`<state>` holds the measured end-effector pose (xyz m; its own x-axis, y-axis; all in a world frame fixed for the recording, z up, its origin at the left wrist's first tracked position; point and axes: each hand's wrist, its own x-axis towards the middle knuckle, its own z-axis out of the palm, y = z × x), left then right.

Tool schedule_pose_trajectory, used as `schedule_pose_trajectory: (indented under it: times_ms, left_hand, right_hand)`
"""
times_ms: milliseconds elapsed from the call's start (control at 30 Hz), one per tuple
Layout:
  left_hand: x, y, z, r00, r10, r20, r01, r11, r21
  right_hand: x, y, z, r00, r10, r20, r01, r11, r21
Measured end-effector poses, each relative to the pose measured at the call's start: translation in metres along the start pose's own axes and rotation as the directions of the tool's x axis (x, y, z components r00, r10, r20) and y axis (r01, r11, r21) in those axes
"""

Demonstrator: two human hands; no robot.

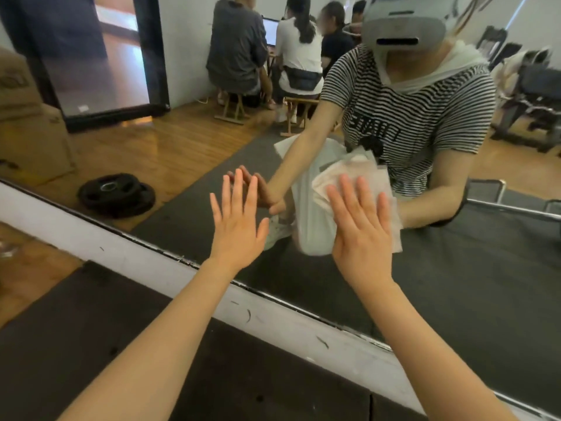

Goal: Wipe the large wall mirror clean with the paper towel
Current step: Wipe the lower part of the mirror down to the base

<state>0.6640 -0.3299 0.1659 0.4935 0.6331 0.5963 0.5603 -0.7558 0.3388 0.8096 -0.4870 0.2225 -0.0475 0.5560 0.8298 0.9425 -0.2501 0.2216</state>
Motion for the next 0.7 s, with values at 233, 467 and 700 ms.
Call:
schedule_pose_trajectory:
  times_ms: [233, 467, 700]
  left_hand:
    - [-0.007, -0.02, 0.026, 0.991, 0.031, -0.128, -0.046, 0.992, -0.115]
    - [-0.054, -0.057, 0.075, 0.994, 0.048, -0.094, -0.06, 0.99, -0.126]
    - [-0.06, -0.079, 0.086, 0.988, 0.125, -0.09, -0.125, 0.992, 0.002]
  right_hand:
    - [-0.079, -0.023, 0.07, 0.977, -0.07, 0.199, 0.087, 0.993, -0.079]
    - [-0.192, -0.047, 0.115, 0.749, -0.22, 0.625, 0.257, 0.966, 0.032]
    - [-0.212, -0.073, 0.117, 0.716, -0.057, 0.696, 0.074, 0.997, 0.006]
